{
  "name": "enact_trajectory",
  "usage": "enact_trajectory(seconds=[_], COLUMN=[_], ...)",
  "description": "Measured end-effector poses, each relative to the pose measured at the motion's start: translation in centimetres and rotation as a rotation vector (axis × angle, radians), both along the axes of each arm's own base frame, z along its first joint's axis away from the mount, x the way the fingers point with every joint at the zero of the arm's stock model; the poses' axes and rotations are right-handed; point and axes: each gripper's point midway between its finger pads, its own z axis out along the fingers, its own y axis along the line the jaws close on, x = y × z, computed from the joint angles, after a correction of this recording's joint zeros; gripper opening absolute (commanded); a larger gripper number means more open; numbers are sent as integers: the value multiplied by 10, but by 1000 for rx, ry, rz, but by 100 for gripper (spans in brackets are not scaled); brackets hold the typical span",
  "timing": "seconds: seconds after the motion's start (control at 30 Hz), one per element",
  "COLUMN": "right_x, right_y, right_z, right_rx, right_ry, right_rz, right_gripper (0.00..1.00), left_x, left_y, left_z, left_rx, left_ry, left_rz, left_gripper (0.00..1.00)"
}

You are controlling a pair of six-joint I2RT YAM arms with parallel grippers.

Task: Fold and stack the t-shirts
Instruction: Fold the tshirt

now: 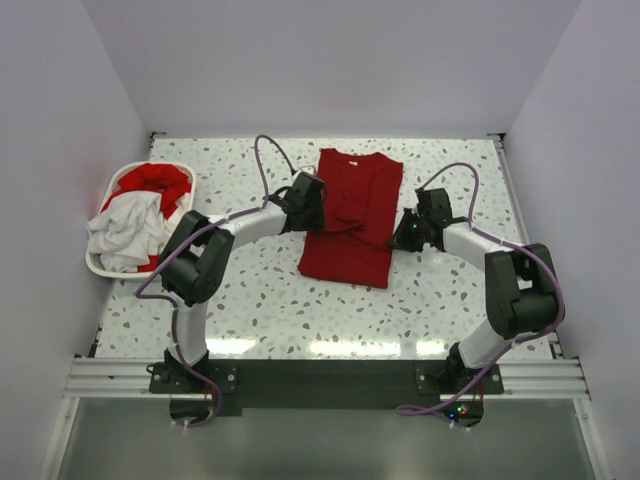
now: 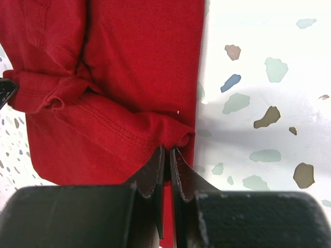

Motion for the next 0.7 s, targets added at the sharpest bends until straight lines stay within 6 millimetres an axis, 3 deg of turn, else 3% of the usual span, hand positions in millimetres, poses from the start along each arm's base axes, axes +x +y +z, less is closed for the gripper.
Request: enact_trajectory(seconds=[0.27,0.53,0.7], right_x=[0,0,1], right_y=[0,0,1], right_z=[0,0,2], right_rx=[0,0,0], right_ry=[0,-1,-8], right_rz=[0,4,12], right_gripper=[2,0,0], left_x=[-2,-3,-5], left_y=[2,2,7], left_z=[-2,-2,-6], left_rx=[5,4,21], left_ry=[11,15,15], left_rz=[8,8,20], left_gripper=[35,1,0])
